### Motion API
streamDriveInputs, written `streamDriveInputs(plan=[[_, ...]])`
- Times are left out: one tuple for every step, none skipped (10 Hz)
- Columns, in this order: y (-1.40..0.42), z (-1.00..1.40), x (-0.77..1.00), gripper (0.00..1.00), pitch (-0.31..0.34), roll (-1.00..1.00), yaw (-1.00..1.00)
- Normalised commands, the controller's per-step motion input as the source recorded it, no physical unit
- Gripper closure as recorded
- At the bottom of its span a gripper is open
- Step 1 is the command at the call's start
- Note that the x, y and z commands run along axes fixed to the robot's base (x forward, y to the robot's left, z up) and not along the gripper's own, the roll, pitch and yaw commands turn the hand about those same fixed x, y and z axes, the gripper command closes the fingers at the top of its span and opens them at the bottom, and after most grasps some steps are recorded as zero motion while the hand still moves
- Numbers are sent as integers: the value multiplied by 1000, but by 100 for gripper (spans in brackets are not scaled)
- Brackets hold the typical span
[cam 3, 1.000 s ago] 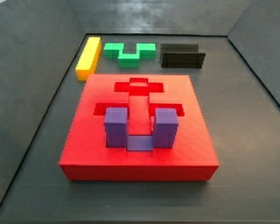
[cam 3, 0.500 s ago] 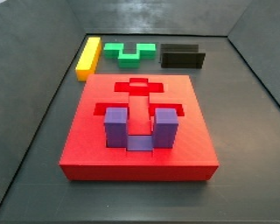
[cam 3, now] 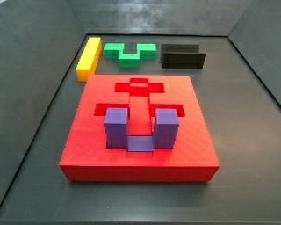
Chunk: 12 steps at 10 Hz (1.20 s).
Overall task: Pick up the blue object. Move up. Place the blue object on the fixture. Regrasp the blue object. Move to above the board. Insert the blue object.
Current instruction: Insert the blue object.
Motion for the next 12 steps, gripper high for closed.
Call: streamDriveInputs(plan=[[197, 0, 311, 100, -500, -383, -149], [223, 0, 340, 100, -500, -367, -206], [417, -106, 137, 100, -424, -291, -146], [557, -489, -66, 100, -149, -354, 0], [603, -554, 0, 100, -124, -324, 77], [354, -503, -43, 100, -36, -327, 303], [146, -417, -17, 100, 0, -324, 623], [0, -500, 0, 100, 0, -264, 763], [-226, -780, 149, 100, -30, -111, 637], [-277, -829, 383, 100, -53, 49, 386], [-380, -997, 129, 100, 0, 163, 3], [-303, -849, 0, 100, 53, 184, -137]])
